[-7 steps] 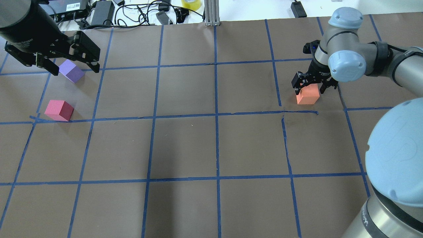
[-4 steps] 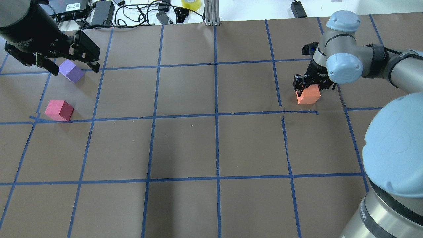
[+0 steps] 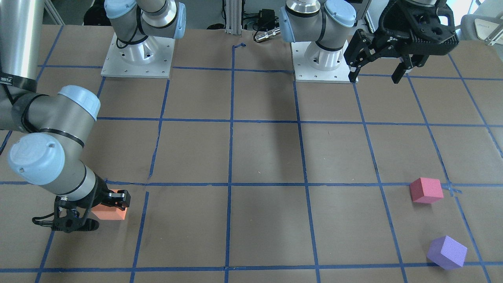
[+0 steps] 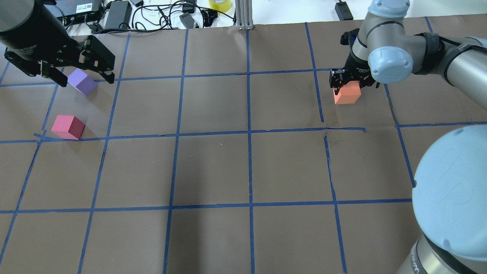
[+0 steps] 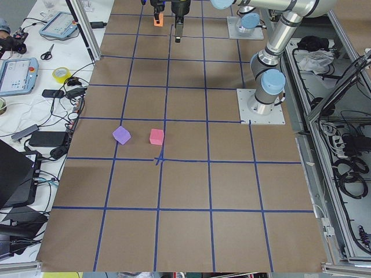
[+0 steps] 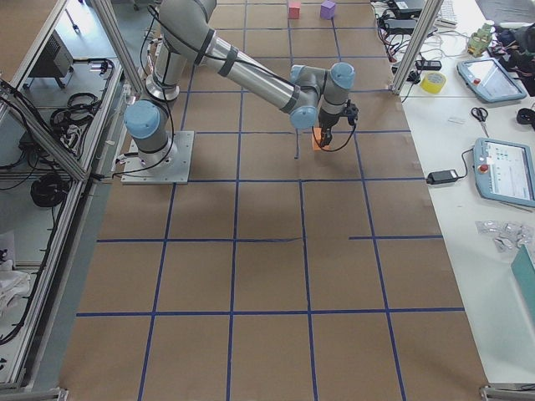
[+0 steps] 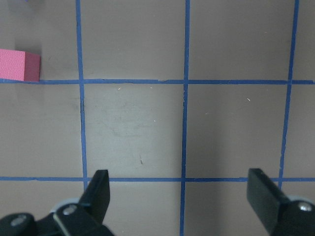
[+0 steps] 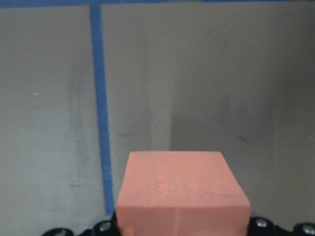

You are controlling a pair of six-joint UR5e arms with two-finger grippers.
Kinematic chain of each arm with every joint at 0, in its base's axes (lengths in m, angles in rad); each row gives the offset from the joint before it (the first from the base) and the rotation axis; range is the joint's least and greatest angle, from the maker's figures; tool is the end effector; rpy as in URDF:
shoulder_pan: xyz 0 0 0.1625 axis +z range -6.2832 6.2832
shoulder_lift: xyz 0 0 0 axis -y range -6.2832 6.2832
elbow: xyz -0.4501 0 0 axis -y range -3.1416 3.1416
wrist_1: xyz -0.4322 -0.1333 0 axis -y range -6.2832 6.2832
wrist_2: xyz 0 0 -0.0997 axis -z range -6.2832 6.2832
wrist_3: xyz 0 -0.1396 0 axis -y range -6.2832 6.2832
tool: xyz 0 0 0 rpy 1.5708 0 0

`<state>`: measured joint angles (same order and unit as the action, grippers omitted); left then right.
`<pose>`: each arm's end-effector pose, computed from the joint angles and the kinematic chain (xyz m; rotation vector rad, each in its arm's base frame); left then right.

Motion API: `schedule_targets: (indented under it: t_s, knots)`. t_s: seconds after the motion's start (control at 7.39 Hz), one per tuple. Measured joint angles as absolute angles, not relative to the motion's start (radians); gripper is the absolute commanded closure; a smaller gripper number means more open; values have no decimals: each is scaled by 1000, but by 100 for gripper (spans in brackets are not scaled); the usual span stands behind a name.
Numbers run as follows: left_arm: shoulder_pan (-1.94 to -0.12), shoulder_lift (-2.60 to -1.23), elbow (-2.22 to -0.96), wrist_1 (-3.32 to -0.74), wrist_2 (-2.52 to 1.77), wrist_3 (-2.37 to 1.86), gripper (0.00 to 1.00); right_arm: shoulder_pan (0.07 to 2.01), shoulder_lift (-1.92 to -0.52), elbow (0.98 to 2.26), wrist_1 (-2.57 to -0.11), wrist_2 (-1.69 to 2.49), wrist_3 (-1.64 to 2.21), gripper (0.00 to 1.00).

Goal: Arrange blocks in a line
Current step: 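Carry the orange cube with the right gripper toward the table centre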

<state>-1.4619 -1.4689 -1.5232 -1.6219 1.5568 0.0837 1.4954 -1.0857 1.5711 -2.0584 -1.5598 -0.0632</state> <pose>-0.0807 -0.5063 0.5455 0.0384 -3.1330 0.1557 0.0823 -0.7004 0.2197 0.0191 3.1307 -0.0046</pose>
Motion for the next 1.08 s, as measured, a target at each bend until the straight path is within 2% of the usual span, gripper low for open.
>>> schedule_targets:
  t_s: [0.41,1.08]
  knots:
    - [-1462,-1477,-1523,-1621,1557,83,0,1688,-1048,1459,-2054,-1557,162,100]
    - [-1477,-1482,-1523,-1620,1559,82,0,1900,-828,1222,-2055,-1543,400,100]
